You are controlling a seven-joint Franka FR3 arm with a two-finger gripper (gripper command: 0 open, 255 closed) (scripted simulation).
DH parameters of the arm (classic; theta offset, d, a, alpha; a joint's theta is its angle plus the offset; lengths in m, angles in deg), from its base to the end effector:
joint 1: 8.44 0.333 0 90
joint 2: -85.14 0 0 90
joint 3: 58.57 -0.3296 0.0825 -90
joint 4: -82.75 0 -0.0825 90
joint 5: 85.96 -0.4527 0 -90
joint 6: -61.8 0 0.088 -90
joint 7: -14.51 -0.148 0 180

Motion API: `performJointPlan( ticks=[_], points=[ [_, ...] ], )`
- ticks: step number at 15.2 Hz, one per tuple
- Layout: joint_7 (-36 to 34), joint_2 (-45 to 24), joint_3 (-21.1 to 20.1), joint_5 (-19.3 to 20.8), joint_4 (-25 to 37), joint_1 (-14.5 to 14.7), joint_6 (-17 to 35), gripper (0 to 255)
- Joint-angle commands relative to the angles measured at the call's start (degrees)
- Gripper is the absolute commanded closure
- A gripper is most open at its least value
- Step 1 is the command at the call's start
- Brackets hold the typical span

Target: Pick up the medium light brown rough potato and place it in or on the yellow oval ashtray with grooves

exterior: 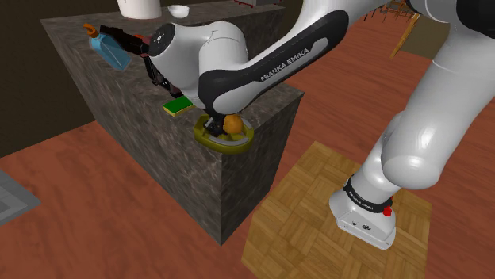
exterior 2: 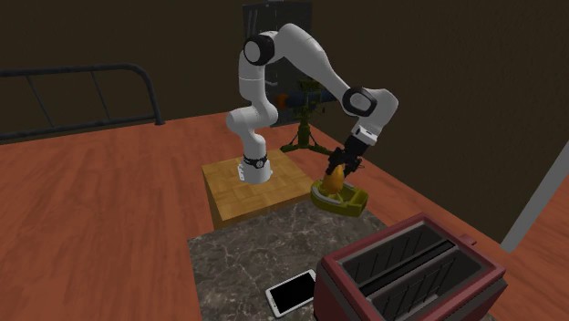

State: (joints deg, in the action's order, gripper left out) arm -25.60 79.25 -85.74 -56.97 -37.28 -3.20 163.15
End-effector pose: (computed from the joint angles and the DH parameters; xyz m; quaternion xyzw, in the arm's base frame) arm 0.5050 0.2476 0.2988 0.9571 0.0385 -0.0374 0.2846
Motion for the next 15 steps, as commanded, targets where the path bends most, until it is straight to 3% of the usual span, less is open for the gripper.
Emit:
performJointPlan(
  ticks=[1,3,7,15],
  points=[
    [0.0,0.0,0.0,0.0,0.0,0.0,0.0,0],
    [0.0,0.1,0.0,0.0,-0.2,0.0,0.1,0],
    [0.7,-0.3,-1.3,-1.5,6.6,1.6,-6.8,0],
    [0.7,-0.3,-1.3,-1.5,6.6,1.6,-6.8,0]
  ],
)
